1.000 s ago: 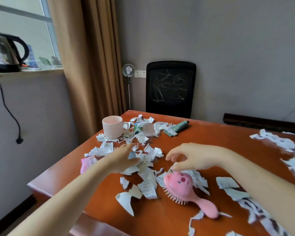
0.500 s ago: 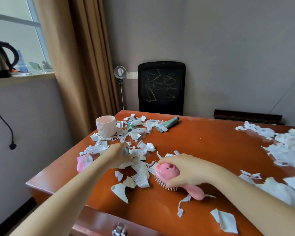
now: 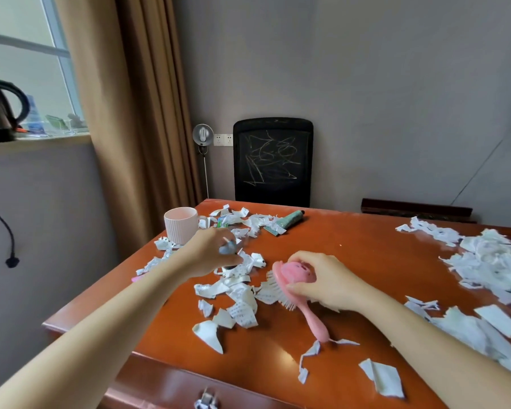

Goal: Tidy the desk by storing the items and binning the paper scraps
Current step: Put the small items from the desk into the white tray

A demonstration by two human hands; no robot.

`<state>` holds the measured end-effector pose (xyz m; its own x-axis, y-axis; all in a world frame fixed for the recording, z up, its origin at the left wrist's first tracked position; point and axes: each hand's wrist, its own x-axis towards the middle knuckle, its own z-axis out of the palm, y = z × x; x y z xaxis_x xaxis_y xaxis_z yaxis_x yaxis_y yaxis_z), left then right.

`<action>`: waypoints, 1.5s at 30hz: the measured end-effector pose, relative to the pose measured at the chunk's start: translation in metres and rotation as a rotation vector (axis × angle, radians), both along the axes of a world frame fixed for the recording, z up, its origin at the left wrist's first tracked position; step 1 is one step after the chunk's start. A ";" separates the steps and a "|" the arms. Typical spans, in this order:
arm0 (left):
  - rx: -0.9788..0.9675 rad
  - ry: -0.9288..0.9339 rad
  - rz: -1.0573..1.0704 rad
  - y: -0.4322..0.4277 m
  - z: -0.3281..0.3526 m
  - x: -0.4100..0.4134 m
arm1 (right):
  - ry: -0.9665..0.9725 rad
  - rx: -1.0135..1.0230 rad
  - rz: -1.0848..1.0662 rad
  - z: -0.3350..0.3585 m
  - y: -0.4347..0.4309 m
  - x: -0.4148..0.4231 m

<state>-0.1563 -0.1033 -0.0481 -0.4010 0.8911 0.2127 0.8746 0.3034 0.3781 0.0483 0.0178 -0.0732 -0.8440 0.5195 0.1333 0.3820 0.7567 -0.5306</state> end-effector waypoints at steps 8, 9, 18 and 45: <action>0.083 -0.011 -0.141 0.016 0.030 0.037 | 0.262 -0.158 -0.095 0.036 0.016 0.026; 0.087 -0.008 -0.159 0.019 0.034 0.044 | 0.286 -0.165 -0.099 0.041 0.018 0.031; 0.167 0.050 -0.352 0.067 0.075 0.131 | 0.371 -0.136 -0.183 0.072 0.067 0.104; 0.015 0.009 -0.668 0.367 0.066 0.370 | 0.243 0.124 -0.758 0.078 0.330 0.376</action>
